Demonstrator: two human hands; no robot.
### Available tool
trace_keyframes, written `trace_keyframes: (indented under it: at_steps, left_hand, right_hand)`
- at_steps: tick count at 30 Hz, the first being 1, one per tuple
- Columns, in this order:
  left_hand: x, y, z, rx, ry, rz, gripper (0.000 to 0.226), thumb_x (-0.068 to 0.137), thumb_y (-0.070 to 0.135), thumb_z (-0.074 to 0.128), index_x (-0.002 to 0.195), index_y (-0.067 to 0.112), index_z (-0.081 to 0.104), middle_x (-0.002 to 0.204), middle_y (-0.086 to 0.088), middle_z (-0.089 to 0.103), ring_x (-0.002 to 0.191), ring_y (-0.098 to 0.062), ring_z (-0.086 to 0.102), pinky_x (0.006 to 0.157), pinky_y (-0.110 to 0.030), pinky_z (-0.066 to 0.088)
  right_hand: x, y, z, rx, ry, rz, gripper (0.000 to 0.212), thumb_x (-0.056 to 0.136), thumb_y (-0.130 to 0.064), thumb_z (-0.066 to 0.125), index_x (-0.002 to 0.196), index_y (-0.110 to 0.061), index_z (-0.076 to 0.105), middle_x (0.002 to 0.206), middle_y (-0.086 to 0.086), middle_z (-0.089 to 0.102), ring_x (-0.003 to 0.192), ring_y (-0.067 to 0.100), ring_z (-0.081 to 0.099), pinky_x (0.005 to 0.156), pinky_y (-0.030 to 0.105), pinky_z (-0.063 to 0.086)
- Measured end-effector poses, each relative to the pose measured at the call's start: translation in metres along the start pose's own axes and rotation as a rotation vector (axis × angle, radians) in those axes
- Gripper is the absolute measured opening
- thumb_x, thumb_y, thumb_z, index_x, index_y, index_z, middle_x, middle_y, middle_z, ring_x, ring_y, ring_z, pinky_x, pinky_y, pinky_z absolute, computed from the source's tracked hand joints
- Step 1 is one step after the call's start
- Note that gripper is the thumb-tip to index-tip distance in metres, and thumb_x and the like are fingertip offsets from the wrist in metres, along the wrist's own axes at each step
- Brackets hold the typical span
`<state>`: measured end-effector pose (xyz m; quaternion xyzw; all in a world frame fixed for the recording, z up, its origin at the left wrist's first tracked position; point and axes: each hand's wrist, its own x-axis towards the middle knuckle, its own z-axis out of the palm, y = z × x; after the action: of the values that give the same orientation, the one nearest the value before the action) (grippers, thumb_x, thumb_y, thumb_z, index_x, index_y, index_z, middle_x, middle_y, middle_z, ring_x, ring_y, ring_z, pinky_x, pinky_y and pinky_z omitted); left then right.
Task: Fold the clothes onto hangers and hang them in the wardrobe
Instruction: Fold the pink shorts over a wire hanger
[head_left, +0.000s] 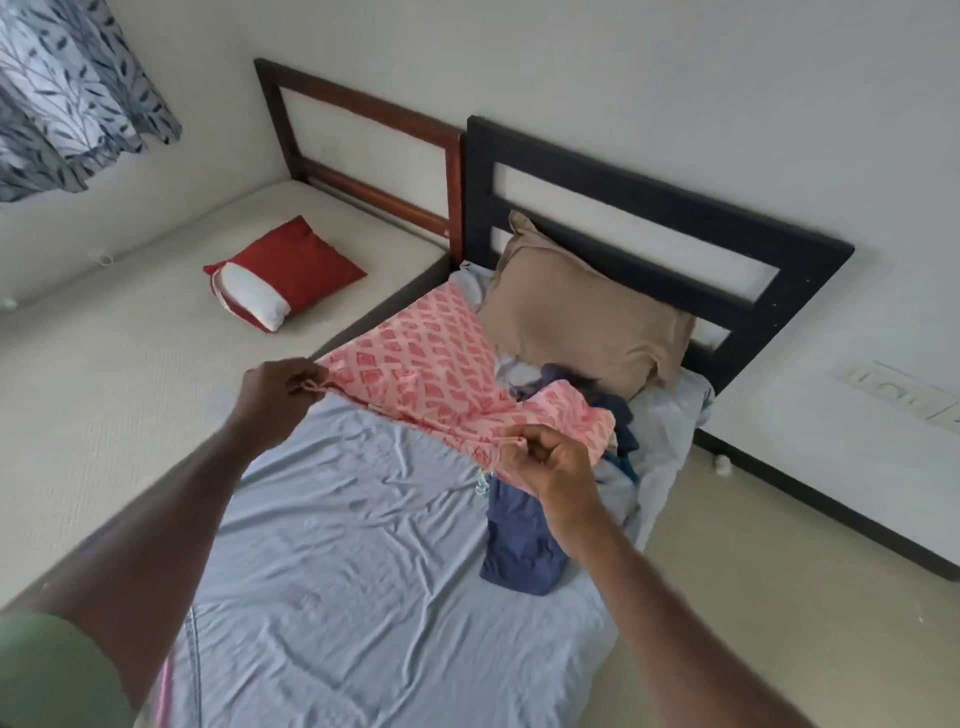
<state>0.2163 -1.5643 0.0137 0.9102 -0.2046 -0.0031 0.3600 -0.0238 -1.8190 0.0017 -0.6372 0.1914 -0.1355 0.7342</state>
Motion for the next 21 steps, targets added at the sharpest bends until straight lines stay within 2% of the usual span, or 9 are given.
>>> trace_keyframes:
  at_steps: [3, 6, 9, 13, 16, 19, 21]
  left_hand:
    - [-0.073, -0.088, 0.012, 0.051, -0.072, -0.067, 0.019, 0.078, -0.007, 0.079, 0.092, 0.006, 0.079, 0.085, -0.007, 0.075, 0.078, -0.024, 0.068, 0.070, -0.028, 0.049]
    - [-0.148, -0.179, 0.026, 0.054, -0.140, -0.123, 0.031, 0.073, -0.016, 0.077, 0.082, 0.014, 0.076, 0.077, -0.013, 0.074, 0.076, -0.034, 0.071, 0.074, -0.042, 0.054]
    - [-0.222, -0.256, 0.040, 0.077, -0.181, -0.252, 0.038, 0.074, -0.014, 0.077, 0.078, 0.024, 0.075, 0.076, -0.013, 0.074, 0.075, -0.030, 0.070, 0.071, -0.041, 0.051]
    - [-0.319, -0.339, 0.056, 0.121, -0.206, -0.379, 0.032, 0.077, -0.016, 0.069, 0.078, 0.015, 0.072, 0.081, -0.017, 0.074, 0.079, -0.027, 0.067, 0.073, -0.038, 0.047]
    - [-0.374, -0.386, 0.060, 0.184, -0.227, -0.499, 0.031, 0.079, -0.017, 0.061, 0.095, 0.004, 0.079, 0.092, -0.015, 0.076, 0.085, -0.029, 0.067, 0.074, -0.034, 0.045]
    - [-0.416, -0.416, 0.058, 0.191, -0.264, -0.538, 0.038, 0.074, -0.023, 0.053, 0.092, 0.000, 0.077, 0.083, -0.012, 0.072, 0.072, -0.023, 0.061, 0.062, -0.027, 0.043]
    - [-0.441, -0.432, 0.051, 0.204, -0.280, -0.530, 0.038, 0.070, -0.026, 0.052, 0.087, -0.002, 0.076, 0.081, -0.014, 0.072, 0.072, -0.027, 0.064, 0.064, -0.029, 0.045]
  right_hand:
    - [-0.055, 0.080, 0.040, -0.003, -0.027, 0.118, 0.012, 0.091, 0.000, 0.072, 0.100, -0.007, 0.076, 0.086, 0.021, 0.072, 0.081, 0.023, 0.065, 0.075, 0.029, 0.057]
    - [-0.105, 0.159, 0.077, -0.050, -0.095, 0.231, 0.011, 0.088, 0.000, 0.075, 0.098, -0.005, 0.076, 0.075, 0.007, 0.071, 0.075, 0.011, 0.064, 0.070, 0.024, 0.054]
    - [-0.153, 0.234, 0.112, -0.134, -0.195, 0.319, 0.010, 0.085, -0.001, 0.077, 0.094, -0.007, 0.078, 0.078, 0.001, 0.072, 0.075, 0.008, 0.062, 0.070, 0.023, 0.049]
    - [-0.217, 0.328, 0.156, -0.257, -0.364, 0.456, 0.017, 0.083, -0.001, 0.079, 0.092, -0.015, 0.080, 0.084, -0.002, 0.077, 0.078, 0.005, 0.067, 0.073, 0.020, 0.051]
    - [-0.259, 0.382, 0.176, -0.339, -0.467, 0.530, 0.025, 0.082, -0.002, 0.081, 0.090, -0.025, 0.079, 0.085, -0.006, 0.078, 0.081, 0.004, 0.069, 0.078, 0.022, 0.053]
    - [-0.292, 0.420, 0.195, -0.387, -0.533, 0.575, 0.028, 0.081, -0.005, 0.083, 0.084, -0.033, 0.078, 0.086, -0.006, 0.079, 0.082, 0.005, 0.070, 0.079, 0.025, 0.054]
    - [-0.312, 0.437, 0.208, -0.408, -0.586, 0.604, 0.031, 0.081, -0.006, 0.083, 0.083, -0.036, 0.078, 0.088, -0.006, 0.079, 0.083, 0.006, 0.070, 0.081, 0.027, 0.056]
